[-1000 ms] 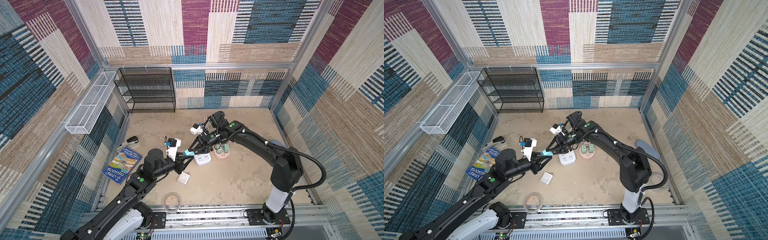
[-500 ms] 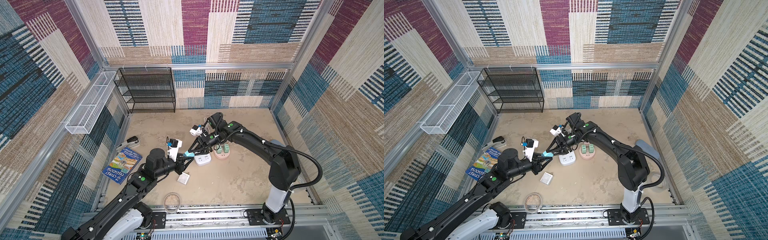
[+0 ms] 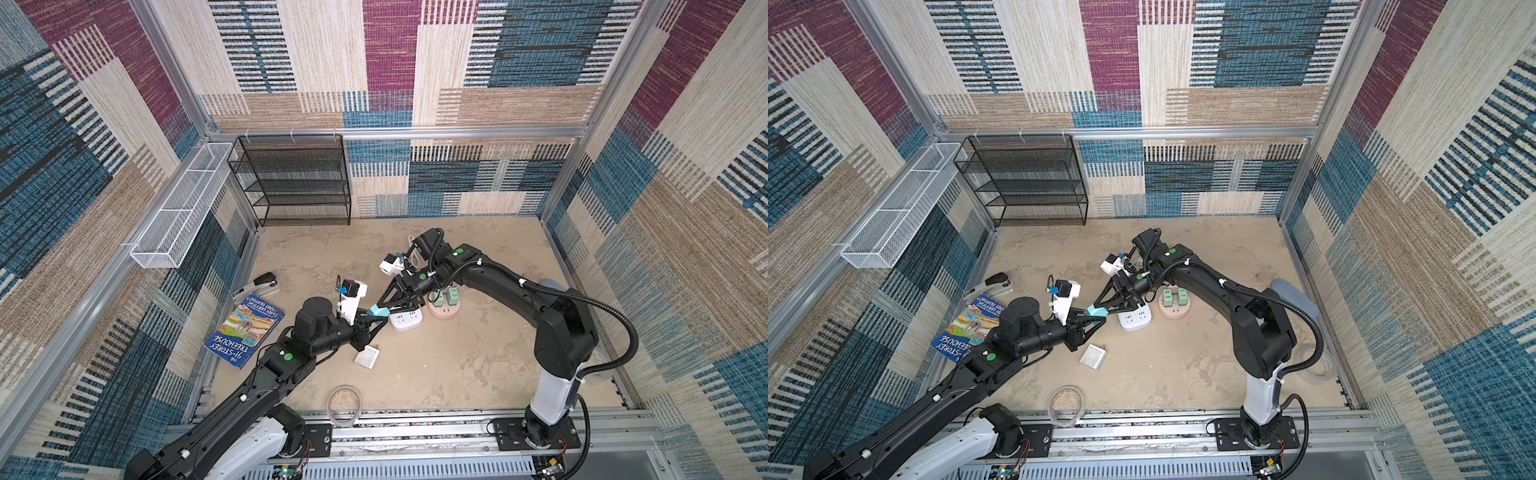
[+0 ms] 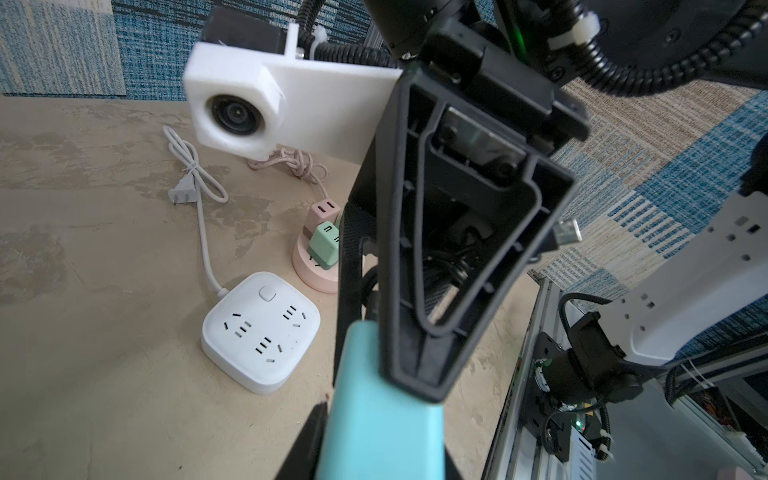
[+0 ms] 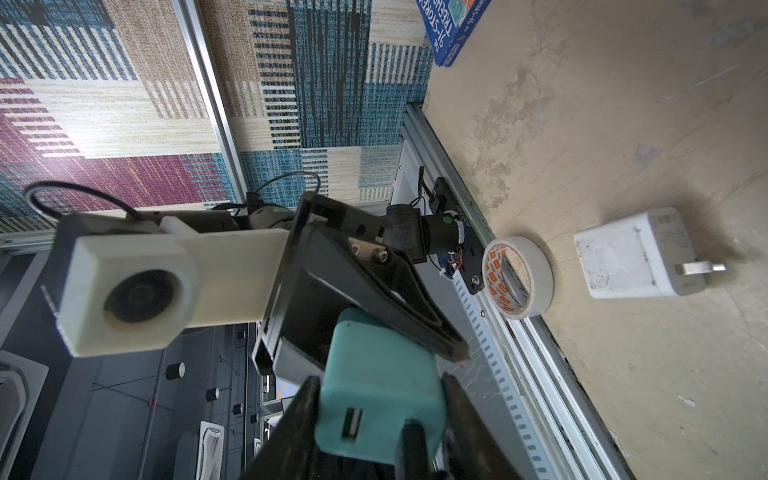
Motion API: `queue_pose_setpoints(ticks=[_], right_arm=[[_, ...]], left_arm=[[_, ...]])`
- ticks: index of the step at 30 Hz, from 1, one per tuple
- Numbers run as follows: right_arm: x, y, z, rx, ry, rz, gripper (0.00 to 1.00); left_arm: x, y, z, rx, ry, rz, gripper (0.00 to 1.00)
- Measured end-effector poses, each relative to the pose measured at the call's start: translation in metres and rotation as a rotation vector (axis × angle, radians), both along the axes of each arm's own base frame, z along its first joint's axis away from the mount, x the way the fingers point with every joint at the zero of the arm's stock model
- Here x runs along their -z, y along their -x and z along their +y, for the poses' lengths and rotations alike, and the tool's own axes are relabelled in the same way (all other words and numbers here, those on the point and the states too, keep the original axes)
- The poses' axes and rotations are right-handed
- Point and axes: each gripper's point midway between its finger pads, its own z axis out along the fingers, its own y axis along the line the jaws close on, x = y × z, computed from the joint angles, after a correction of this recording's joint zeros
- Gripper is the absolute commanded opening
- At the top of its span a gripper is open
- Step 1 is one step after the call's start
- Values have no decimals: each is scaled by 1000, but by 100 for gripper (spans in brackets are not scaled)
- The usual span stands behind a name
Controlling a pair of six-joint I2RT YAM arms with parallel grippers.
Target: Insert the plug
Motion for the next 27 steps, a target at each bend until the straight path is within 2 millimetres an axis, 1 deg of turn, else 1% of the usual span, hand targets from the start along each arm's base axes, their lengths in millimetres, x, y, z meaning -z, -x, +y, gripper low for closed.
queue_pose_setpoints(ticks=[4,8,10,13,16,17,18,19,20,21,22,23,24,25,26,27], right_arm=[[2,0,0,2,4,2,34],[4,0,0,3,5,5,35],[4,0,0,3,3,8,39],[5,1,0,4,4,13,39],[5,2,1,1,4,13,37],[5,2,1,1,4,13,31],[5,2,1,1,3,12,12],[5,2,2,0,3,11,0],[6,2,2,0,3,12,0],[6,2,2,-1,4,12,0],[7,2,2,-1,5,13,0],[7,3,2,-2,7,14,0],[8,3,3,-2,8,12,0],[8,4,4,-6,6,3,0],[11,6,5,-10,15,0,0],[13,7,6,-8,26,2,0]], left_arm=[[3,0,-1,4,-7,7,0],[4,0,-1,7,-11,8,0],[4,0,-1,6,-12,8,0],[6,1,-1,6,-17,14,0],[6,2,-1,7,-18,16,0],[7,2,-1,7,-19,17,0],[7,2,-1,7,-20,17,0],[7,2,0,7,-22,17,0],[7,2,0,7,-24,17,1],[8,2,0,5,-25,18,12],[8,2,0,4,-27,20,27],[9,3,1,4,-30,22,47],[9,3,1,2,-31,25,64],[7,1,2,-9,-27,17,78],[0,-3,3,-28,-14,-10,86],[-6,-5,5,-44,-4,-31,88]])
